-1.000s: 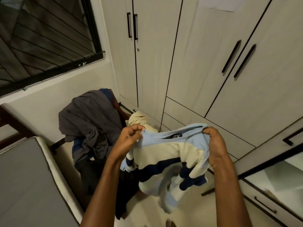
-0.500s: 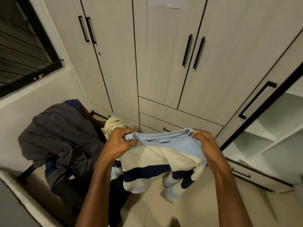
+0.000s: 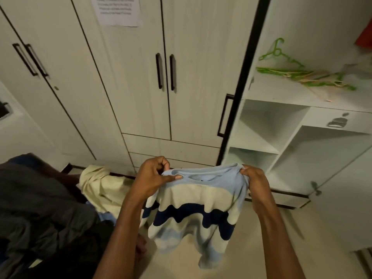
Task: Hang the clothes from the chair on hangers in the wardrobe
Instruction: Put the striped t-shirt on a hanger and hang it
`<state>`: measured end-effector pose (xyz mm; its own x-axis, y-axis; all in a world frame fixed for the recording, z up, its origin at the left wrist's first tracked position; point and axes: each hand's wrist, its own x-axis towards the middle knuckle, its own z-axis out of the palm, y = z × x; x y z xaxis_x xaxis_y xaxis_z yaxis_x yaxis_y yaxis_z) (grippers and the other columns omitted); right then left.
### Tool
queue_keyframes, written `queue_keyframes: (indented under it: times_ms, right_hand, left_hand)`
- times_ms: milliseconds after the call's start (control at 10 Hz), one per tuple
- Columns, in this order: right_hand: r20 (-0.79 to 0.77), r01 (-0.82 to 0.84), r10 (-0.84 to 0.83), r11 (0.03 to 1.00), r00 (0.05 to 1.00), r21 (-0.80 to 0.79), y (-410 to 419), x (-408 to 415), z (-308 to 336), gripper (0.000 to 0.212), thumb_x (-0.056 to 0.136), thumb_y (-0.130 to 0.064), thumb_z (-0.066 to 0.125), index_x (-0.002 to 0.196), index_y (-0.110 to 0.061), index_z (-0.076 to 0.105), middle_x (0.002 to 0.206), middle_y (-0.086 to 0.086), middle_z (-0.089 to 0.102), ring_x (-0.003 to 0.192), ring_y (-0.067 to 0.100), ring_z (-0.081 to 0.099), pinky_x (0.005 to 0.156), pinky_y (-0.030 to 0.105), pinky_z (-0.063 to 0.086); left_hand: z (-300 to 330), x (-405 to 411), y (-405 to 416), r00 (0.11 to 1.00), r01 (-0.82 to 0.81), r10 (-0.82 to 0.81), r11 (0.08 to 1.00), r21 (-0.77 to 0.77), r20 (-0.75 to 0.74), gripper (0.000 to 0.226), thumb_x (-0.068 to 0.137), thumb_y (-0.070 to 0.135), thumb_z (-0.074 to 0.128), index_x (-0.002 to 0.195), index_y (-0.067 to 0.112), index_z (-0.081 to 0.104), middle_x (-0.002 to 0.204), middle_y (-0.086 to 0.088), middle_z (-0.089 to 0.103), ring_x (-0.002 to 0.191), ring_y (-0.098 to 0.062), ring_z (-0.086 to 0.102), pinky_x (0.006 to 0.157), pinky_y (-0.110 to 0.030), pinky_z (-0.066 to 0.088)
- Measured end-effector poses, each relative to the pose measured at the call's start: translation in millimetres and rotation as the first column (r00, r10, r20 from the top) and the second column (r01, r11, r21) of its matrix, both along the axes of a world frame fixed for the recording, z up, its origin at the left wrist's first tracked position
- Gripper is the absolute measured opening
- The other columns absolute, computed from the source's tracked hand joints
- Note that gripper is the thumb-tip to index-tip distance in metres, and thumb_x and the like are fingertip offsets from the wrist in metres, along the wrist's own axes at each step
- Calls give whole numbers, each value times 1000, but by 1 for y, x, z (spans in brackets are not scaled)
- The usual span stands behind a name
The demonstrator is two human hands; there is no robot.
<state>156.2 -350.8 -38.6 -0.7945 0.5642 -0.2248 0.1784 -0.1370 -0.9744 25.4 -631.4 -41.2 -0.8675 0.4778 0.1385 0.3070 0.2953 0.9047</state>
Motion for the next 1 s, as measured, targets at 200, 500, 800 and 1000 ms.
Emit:
queue_keyframes:
  times_ms: [200,500,800,1000]
  right_hand:
    - [-159,-221,237,969,958,113,103,47,17,11,93,-3,60,82,-3,64,79,8,63,76,20,61,71,32,49]
    - [-279,19,32,984,960,176,240,76,15,28,80,-15,67,71,10,59,71,17,59,72,26,57,75,36,43]
    - [-183,211,-125,777,975,593,343,68,14,27,84,-26,47,62,-11,54,60,11,53,60,20,52,61,30,38]
    - [-65,107,-356,98,932,990,410,39,21,9,83,-10,55,76,-9,60,65,5,60,51,25,54,50,25,33]
  left_hand:
    - [13,27,120,999,53,-52,997,64,-13,40,69,31,93,70,12,58,61,8,56,57,-7,50,56,-20,39]
    - [19,60,284,966,231,-234,972,42,108,30,76,26,73,65,-1,67,59,2,51,61,-10,51,62,-26,36]
    - [25,43,397,995,95,-96,994,-54,-19,20,67,26,59,52,14,56,49,7,42,49,-6,42,54,-25,34]
    - [28,17,482,981,29,-55,989,-142,-185,36,76,32,56,51,14,38,46,6,30,45,-11,33,49,-28,30]
